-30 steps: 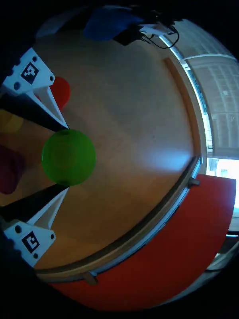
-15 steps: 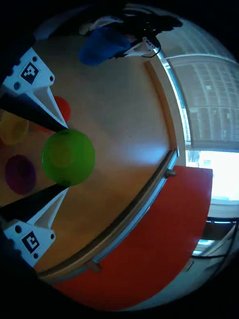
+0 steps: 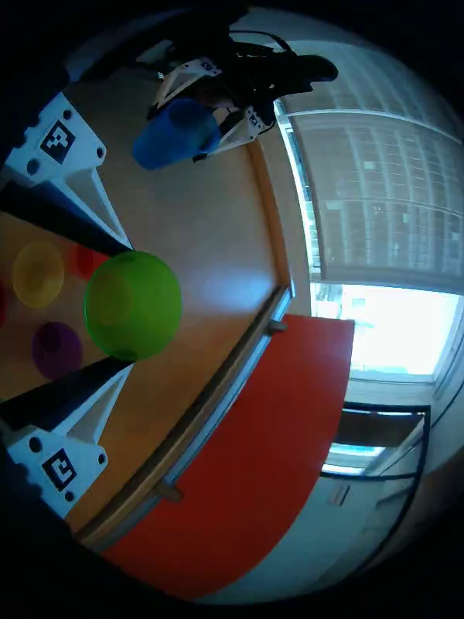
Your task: Pour water
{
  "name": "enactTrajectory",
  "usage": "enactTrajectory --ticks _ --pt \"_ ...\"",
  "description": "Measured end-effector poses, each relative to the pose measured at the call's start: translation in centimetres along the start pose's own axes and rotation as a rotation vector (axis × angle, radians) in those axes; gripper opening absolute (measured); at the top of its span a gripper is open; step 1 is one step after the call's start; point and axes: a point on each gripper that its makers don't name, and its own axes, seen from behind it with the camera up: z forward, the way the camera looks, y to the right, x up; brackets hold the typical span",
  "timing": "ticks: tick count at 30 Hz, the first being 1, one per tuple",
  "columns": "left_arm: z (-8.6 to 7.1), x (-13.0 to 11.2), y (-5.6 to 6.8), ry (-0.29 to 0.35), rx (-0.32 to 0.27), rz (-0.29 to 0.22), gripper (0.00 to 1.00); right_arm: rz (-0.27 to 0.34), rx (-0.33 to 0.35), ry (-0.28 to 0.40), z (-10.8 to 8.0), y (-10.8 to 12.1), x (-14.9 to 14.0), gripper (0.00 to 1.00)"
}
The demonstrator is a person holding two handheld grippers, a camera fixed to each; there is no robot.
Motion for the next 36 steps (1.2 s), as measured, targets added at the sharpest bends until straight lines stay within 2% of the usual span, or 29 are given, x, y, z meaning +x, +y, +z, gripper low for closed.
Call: enactTrajectory --ticks 11,17,29,36 --pt "-0.1 1.0 1.6 0.013 -0.004 0.01 0.86 0.012 -0.027 0.189 -4.0 -2.9 2.1 0.92" --pt "-0.3 1.2 2.1 0.017 -0.006 0.013 0.86 0.031 -0.033 0.262 -5.6 -3.8 2.4 0.93" --pt "-0.1 2.5 2.6 0.04 -0.007 0.013 0.86 0.008 -0.063 0.419 -7.7 -5.0 3.9 0.93" --pt "-0.2 3.1 2.5 0.051 -0.004 0.01 0.86 0.026 -0.059 0.466 -8.1 -5.2 4.0 0.93"
